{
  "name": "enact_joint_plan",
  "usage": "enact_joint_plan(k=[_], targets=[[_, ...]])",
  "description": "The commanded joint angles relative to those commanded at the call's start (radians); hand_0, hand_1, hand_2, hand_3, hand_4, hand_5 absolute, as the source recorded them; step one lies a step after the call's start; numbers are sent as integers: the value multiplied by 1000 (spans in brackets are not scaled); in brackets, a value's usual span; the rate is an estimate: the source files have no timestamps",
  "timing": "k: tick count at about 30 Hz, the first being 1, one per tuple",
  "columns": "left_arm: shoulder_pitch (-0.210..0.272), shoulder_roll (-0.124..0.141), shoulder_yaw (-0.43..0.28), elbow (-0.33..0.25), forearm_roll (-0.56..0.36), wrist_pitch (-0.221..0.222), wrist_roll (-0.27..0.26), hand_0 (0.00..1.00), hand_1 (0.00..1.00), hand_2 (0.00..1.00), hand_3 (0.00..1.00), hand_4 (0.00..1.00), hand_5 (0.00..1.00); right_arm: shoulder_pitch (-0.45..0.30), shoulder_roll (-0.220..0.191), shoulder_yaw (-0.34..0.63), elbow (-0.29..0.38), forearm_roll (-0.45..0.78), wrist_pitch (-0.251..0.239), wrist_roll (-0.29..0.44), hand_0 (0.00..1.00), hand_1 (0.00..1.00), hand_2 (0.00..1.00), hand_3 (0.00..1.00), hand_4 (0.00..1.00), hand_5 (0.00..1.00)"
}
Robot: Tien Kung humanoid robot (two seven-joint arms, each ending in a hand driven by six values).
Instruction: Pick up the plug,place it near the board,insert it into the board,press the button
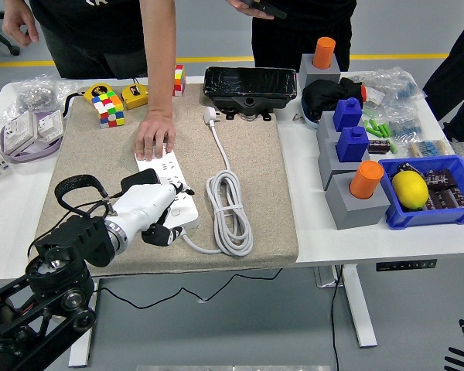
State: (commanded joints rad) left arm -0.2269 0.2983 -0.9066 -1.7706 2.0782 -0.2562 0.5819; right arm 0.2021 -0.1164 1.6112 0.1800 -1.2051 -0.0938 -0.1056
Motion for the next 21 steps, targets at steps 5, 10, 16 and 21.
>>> enact_joint_plan(k=[5, 10, 16, 21], targets=[[2, -3, 3, 34, -9, 1, -6, 166, 29, 123, 860, 682, 2, 1, 0, 1, 0, 0, 0, 0, 669, 578, 599, 636, 998, 998], [2, -2, 2, 55, -16, -14, -8, 167, 28, 123, 763, 672, 2, 1, -1, 5, 0, -3, 0, -2, 670, 576, 600, 636, 998, 998], [3, -1, 3, 79, -20, -13, -15, 169, 29, 123, 757, 668, 2, 2, -2, 2, 0, 0, 0, 0, 670, 577, 600, 636, 998, 998], [3, 1, 2, 97, -22, -14, -20, 169, 29, 123, 749, 667, 2, 1, -2, 4, 0, -2, 1, 0, 669, 577, 600, 636, 998, 998]])
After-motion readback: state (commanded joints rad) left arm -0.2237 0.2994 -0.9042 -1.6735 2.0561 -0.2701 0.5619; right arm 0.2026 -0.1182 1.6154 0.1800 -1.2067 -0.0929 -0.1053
